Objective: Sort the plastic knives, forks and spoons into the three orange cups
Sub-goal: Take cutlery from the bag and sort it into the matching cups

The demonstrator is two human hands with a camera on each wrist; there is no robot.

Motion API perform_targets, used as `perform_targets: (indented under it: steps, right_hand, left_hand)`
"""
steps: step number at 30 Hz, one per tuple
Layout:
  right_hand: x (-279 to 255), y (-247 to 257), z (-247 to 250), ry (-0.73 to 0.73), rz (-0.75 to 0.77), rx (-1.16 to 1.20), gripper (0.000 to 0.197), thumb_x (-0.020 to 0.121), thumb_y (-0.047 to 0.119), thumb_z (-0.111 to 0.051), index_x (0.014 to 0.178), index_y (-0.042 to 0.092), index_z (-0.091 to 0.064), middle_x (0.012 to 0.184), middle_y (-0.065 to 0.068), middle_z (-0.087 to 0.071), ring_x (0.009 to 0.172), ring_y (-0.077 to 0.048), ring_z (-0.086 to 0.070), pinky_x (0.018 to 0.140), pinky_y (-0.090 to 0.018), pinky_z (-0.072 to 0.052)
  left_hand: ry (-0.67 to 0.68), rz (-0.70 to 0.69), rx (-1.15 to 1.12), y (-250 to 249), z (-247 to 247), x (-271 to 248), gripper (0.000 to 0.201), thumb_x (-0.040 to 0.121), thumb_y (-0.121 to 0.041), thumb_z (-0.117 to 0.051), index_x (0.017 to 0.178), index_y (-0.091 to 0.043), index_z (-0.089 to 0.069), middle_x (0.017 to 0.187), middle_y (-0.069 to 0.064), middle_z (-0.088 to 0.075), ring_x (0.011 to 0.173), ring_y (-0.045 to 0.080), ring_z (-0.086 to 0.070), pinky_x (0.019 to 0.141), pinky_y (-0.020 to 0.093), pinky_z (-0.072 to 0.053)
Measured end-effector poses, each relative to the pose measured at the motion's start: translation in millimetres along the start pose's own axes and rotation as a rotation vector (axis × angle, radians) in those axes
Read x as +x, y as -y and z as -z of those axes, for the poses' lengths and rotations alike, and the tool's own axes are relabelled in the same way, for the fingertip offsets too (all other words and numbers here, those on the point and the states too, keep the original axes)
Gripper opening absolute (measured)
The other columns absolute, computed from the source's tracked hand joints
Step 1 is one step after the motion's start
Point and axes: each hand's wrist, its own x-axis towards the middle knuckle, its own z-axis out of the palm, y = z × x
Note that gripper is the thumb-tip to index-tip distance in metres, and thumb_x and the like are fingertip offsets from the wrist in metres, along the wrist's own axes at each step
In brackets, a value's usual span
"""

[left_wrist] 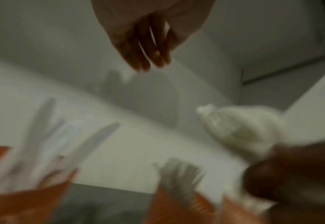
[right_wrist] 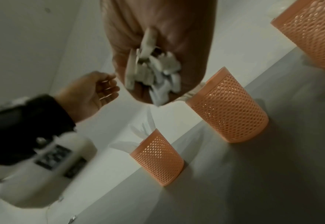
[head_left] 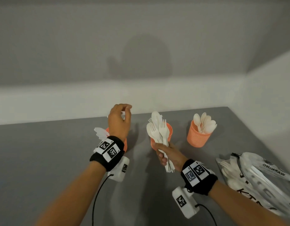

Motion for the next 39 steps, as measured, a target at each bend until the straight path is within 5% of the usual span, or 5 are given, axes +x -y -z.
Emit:
perform_targets:
  steps: [13, 24, 28, 36, 39]
  right_hand:
    - [-19, -12, -9, 0.020, 0.202, -0.246, 0.019, 0.093, 0.013, -0.052, 0.108, 0.021, -0.043, 0.059, -0.002, -0.044, 0.037, -0.006, -0.041, 0.037, -0.019, -0.038]
    - [-38, -15, 9, -0.005, 0.243, -0.191, 0.011, 0.094, 0.032, -0.053, 0.099, 0.024, -0.048, 0.056, 0.001, -0.046, 0.039, -0.009, -0.042, 0.039, -0.021, -0.039]
    - [-42, -16, 17, -0.035, 0.233, -0.209, 0.013, 0.094, 0.029, -0.052, 0.086, 0.020, -0.050, 0.057, 0.000, -0.045, 0.037, -0.007, -0.041, 0.038, -0.020, -0.038]
    - [-46, -18, 29, -0.062, 0.254, -0.188, 0.008, 0.094, 0.028, -0.052, 0.087, 0.027, -0.051, 0.056, 0.000, -0.044, 0.036, -0.006, -0.039, 0.037, -0.019, -0.036]
    - [-44, -17, 34, -0.048, 0.238, -0.136, 0.006, 0.094, 0.029, -0.053, 0.097, 0.024, -0.054, 0.053, 0.002, -0.044, 0.035, -0.007, -0.039, 0.036, -0.019, -0.035]
  left_hand:
    - [0.388, 0.383, 0.111, -33, -14, -36, 0.022, 0.084, -0.025, -0.060, 0.064, -0.015, -0.057, 0.063, -0.004, -0.056, 0.068, 0.018, -0.053, 0.067, 0.027, -0.042]
    - [0.243, 0.379, -0.062, -62, -26, -45, 0.013, 0.093, -0.018, -0.047, 0.095, -0.005, -0.048, 0.084, 0.006, -0.057, 0.079, 0.024, -0.056, 0.073, 0.030, -0.044]
    - [0.314, 0.337, -0.025, -68, -30, -45, 0.032, 0.092, -0.013, -0.049, 0.061, -0.009, -0.040, 0.058, 0.002, -0.043, 0.061, 0.020, -0.042, 0.059, 0.028, -0.034]
    - [-0.137, 0.237, -0.508, -100, -16, -14, 0.030, 0.102, -0.023, -0.029, 0.079, -0.022, -0.049, 0.059, 0.001, -0.049, 0.051, 0.013, -0.049, 0.053, 0.024, -0.046]
    - [0.067, 0.224, -0.377, -97, -16, -15, 0.024, 0.097, -0.020, -0.043, 0.076, -0.020, -0.056, 0.065, -0.003, -0.051, 0.053, 0.009, -0.045, 0.053, 0.024, -0.038]
